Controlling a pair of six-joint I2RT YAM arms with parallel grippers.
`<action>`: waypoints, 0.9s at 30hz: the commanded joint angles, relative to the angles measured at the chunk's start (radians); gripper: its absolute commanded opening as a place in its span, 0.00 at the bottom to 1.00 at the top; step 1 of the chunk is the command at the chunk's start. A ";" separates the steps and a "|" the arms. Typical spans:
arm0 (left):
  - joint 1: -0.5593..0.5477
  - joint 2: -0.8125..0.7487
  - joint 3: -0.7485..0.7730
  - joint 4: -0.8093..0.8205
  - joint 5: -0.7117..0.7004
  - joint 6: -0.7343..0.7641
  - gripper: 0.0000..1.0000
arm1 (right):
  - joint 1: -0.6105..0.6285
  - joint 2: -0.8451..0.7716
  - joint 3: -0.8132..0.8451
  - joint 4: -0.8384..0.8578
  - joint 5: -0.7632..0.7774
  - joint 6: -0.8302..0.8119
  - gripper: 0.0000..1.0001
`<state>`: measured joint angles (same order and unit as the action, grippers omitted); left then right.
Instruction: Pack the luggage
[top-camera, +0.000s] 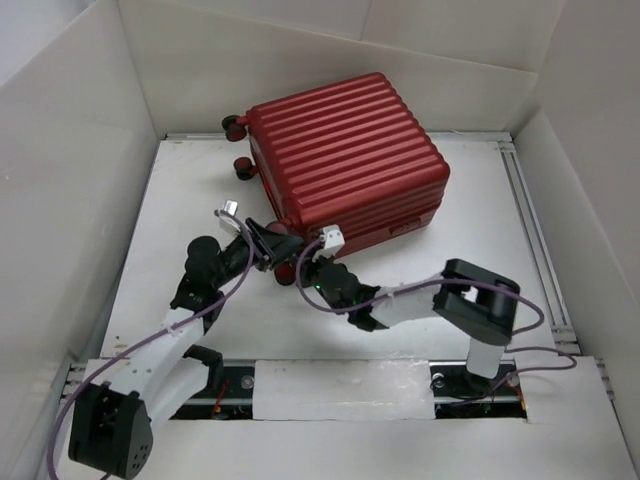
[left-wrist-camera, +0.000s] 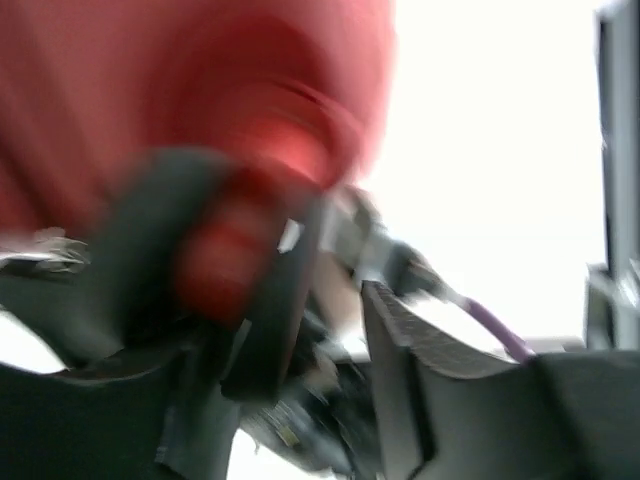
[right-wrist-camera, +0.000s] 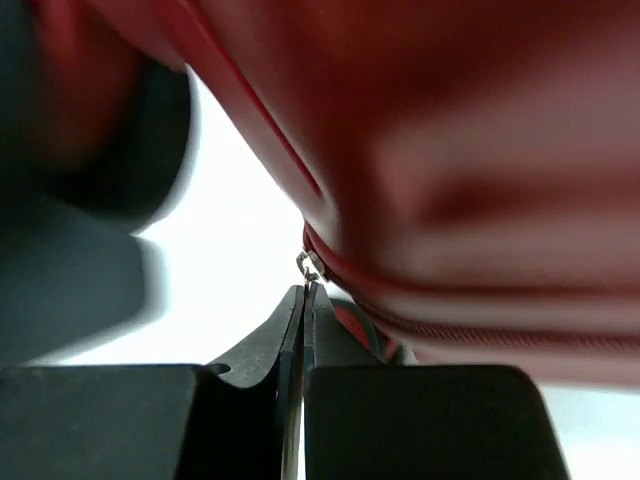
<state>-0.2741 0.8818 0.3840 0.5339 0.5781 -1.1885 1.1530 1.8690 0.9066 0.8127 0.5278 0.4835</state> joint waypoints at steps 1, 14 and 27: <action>-0.088 -0.092 0.027 0.221 0.123 -0.037 0.00 | 0.139 -0.147 -0.174 0.111 -0.145 0.096 0.00; -0.571 0.088 0.328 -0.020 -0.240 0.240 1.00 | 0.139 -1.102 -0.509 -0.573 -0.057 0.107 0.00; -0.342 -0.058 0.512 -0.589 -0.942 0.414 1.00 | 0.039 -1.183 -0.473 -0.702 -0.124 0.101 0.00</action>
<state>-0.7033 0.7563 0.8787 0.0456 -0.2279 -0.8108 1.2114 0.7013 0.3496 0.0608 0.5041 0.5800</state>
